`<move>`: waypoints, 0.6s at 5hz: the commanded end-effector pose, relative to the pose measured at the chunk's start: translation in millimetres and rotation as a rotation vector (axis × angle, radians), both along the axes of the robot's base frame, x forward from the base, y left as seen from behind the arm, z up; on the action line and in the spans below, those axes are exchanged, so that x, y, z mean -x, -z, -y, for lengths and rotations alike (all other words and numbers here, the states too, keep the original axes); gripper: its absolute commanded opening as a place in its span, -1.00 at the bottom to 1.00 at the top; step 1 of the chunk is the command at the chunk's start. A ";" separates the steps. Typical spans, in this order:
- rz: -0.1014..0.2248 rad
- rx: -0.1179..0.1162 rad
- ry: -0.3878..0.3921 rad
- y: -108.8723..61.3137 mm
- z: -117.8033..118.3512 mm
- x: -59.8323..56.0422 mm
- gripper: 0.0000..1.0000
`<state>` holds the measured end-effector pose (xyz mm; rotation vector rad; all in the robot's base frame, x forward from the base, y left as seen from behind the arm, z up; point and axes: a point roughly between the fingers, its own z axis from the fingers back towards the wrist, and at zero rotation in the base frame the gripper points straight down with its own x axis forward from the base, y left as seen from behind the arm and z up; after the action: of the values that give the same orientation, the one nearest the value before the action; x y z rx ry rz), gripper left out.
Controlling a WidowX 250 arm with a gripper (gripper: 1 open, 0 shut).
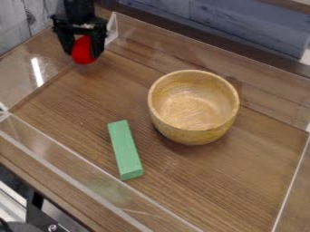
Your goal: Move the red object to the left side of the table
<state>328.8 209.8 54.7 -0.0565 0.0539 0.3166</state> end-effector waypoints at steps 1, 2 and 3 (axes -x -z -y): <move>0.037 -0.038 0.045 -21.5 -0.7 1.3 -1.00; 0.020 -0.043 0.093 -20.2 2.6 7.2 -1.00; 0.012 -0.039 0.135 -24.2 4.4 11.4 1.00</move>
<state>312.5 203.1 44.4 -0.0642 0.1208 0.1981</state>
